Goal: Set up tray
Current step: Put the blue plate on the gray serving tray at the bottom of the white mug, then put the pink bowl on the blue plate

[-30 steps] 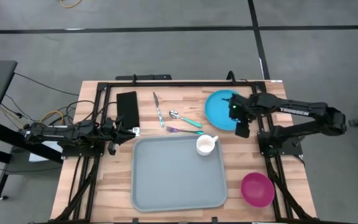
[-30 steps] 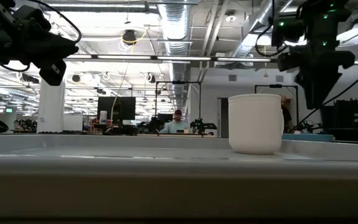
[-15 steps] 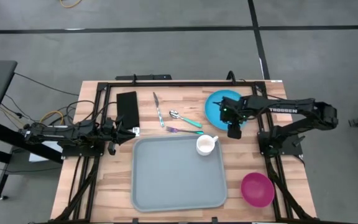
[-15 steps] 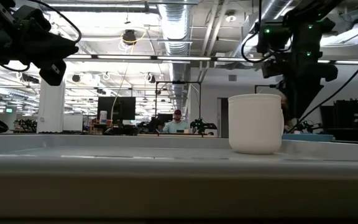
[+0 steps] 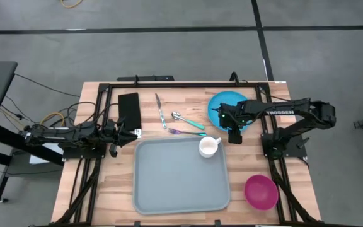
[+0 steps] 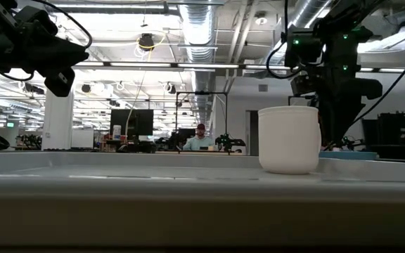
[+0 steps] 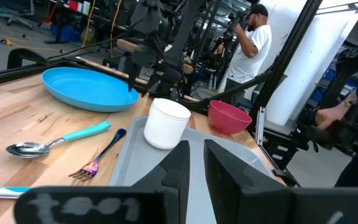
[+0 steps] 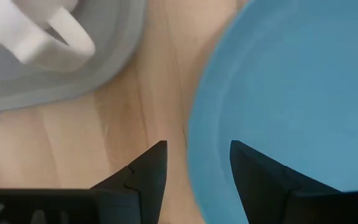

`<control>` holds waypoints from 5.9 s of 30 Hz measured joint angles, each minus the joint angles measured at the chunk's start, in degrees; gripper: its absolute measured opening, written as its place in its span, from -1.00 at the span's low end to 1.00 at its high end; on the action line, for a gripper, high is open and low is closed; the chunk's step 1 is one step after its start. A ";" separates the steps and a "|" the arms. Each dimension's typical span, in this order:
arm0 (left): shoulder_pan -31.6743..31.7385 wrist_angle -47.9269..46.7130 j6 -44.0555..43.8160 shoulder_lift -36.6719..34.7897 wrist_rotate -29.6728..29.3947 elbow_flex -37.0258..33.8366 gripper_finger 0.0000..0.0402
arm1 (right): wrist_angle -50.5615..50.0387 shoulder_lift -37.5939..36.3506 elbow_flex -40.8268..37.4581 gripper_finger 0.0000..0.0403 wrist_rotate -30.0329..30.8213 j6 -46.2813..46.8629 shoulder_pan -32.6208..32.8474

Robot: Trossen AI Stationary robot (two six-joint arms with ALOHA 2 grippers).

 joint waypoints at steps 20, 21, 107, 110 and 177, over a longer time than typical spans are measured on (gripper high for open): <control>0.01 0.00 0.00 -0.01 0.00 -0.01 -0.82 | 4.09 6.95 0.00 -0.20 0.64 -1.03 0.21; -0.02 0.00 0.00 0.02 0.04 -0.02 -0.82 | 4.16 7.55 0.00 -0.20 0.65 -1.03 0.20; -0.01 0.00 0.00 0.00 0.00 0.01 -0.82 | -15.29 40.37 66.75 -1.00 4.69 18.81 51.94; -0.01 0.00 0.00 0.01 0.00 0.01 -0.82 | -14.61 42.35 66.75 -1.00 3.60 20.20 52.31; 0.00 0.00 0.00 0.00 -0.01 -0.02 -0.82 | -11.90 46.82 65.61 -0.86 -3.08 49.07 51.48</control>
